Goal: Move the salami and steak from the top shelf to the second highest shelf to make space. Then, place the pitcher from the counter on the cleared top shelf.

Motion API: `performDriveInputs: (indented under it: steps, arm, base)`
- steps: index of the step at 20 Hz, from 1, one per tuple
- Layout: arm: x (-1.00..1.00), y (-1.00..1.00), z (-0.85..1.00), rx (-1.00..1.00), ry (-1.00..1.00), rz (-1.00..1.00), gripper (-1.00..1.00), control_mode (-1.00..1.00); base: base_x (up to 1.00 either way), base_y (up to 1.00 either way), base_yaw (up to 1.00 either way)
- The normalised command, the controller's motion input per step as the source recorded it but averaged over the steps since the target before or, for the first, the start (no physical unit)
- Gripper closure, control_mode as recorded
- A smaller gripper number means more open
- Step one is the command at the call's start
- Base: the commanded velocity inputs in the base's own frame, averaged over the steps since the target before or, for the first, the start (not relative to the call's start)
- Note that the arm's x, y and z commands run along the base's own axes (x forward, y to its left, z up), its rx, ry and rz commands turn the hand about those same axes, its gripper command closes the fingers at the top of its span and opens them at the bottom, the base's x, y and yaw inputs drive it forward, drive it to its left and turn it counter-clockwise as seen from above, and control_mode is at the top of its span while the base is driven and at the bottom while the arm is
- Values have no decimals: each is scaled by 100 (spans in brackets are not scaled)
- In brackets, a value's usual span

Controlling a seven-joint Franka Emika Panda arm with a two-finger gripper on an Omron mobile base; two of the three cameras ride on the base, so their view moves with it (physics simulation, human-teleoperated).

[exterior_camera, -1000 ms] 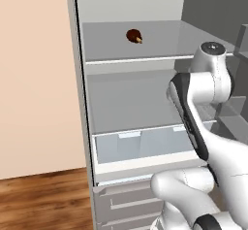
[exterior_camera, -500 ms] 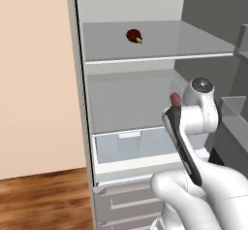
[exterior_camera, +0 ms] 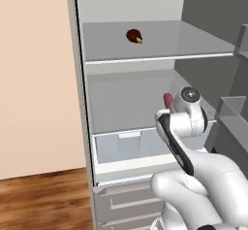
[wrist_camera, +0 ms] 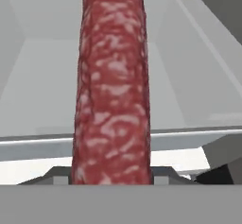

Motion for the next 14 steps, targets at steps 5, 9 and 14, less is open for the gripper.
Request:
performDriveInputs:
  steps: [5, 9, 14]
  arm:
    - [84, 0, -12, 0, 0, 0, 100, -100]
    - [70, -8, -34, 0, 0, 0, 100, -100]
    - [61, -11, -52, 0, 0, 0, 100, -100]
  base:
    - [0, 0, 0]
    - [0, 0, 0]
    - [0, 0, 0]
